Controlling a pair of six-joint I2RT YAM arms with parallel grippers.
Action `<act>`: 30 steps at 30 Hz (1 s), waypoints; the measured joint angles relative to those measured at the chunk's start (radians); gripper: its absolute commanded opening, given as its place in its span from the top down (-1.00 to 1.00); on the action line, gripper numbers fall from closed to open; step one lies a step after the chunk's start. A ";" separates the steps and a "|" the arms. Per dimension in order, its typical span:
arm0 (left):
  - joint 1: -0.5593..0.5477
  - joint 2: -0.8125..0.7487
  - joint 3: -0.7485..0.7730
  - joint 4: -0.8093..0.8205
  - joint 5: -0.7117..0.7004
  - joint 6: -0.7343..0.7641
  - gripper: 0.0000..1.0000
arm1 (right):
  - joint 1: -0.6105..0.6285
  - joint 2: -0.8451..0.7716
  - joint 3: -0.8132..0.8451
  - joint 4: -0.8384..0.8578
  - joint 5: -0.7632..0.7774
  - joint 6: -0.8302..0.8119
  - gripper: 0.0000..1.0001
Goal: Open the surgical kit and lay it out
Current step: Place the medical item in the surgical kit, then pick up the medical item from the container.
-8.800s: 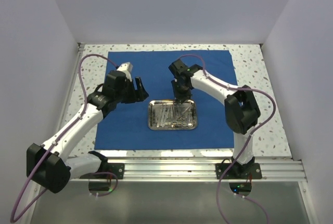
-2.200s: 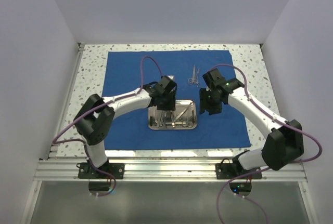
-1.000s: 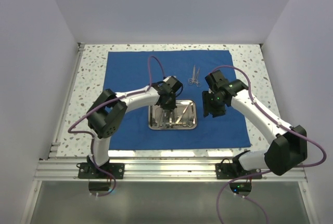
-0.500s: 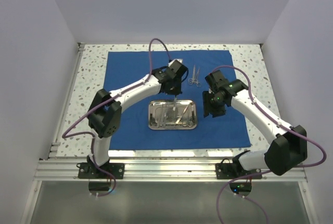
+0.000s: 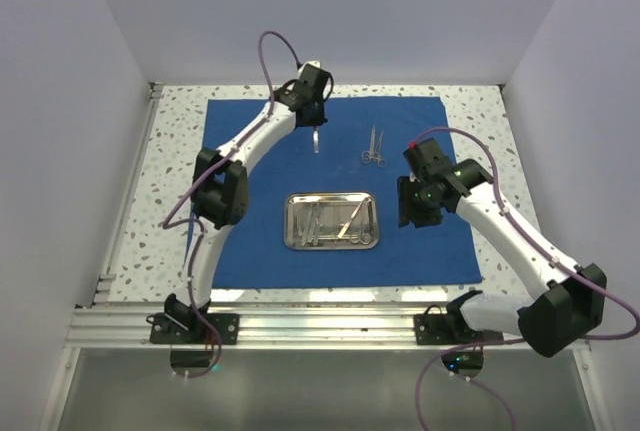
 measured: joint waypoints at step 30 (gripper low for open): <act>-0.296 -0.419 -0.758 0.099 0.095 -0.100 -0.03 | 0.000 0.072 -0.049 0.060 -0.053 -0.048 0.17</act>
